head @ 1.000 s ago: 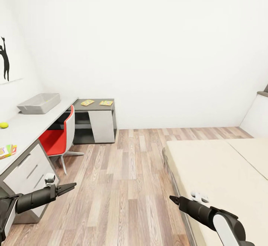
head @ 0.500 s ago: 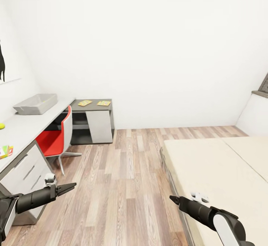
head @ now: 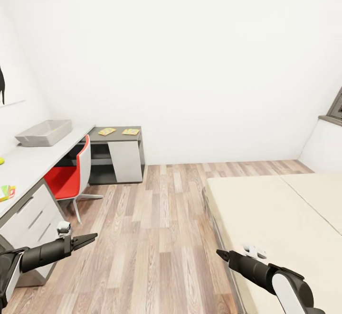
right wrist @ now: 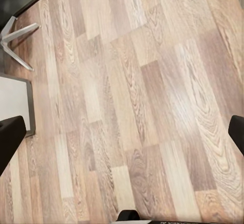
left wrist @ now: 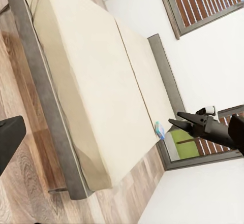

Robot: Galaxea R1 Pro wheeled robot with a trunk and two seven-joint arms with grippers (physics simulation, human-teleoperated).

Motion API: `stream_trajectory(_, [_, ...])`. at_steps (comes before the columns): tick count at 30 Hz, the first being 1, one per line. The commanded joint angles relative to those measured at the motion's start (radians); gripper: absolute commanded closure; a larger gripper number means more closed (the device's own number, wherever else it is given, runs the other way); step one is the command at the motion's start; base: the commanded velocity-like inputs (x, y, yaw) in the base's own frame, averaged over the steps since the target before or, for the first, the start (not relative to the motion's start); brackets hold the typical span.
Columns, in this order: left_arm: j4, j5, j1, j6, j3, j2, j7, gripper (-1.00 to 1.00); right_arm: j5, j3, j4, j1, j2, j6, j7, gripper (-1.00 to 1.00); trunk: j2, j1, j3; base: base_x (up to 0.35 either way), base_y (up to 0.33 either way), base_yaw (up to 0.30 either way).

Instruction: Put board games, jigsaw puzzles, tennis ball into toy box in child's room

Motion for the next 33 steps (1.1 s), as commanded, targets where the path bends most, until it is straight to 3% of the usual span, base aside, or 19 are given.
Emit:
stream_trajectory(1, [0.000, -0.005, -0.001, 0.011, 0.001, 0.000, -0.006, -1.00, -0.011, 0.000, -0.001, -0.001, 0.000, 0.004, -0.010, -1.00, -0.002, 0.001, -0.002, -0.037, -0.039, -0.001])
stream_trajectory(33, [0.000, -0.006, -0.001, 0.009, -0.001, -0.003, 0.002, -1.00, -0.011, -0.003, -0.001, -0.001, 0.000, 0.005, -0.009, -1.00, -0.002, 0.001, -0.002, -0.003, -0.031, 0.020])
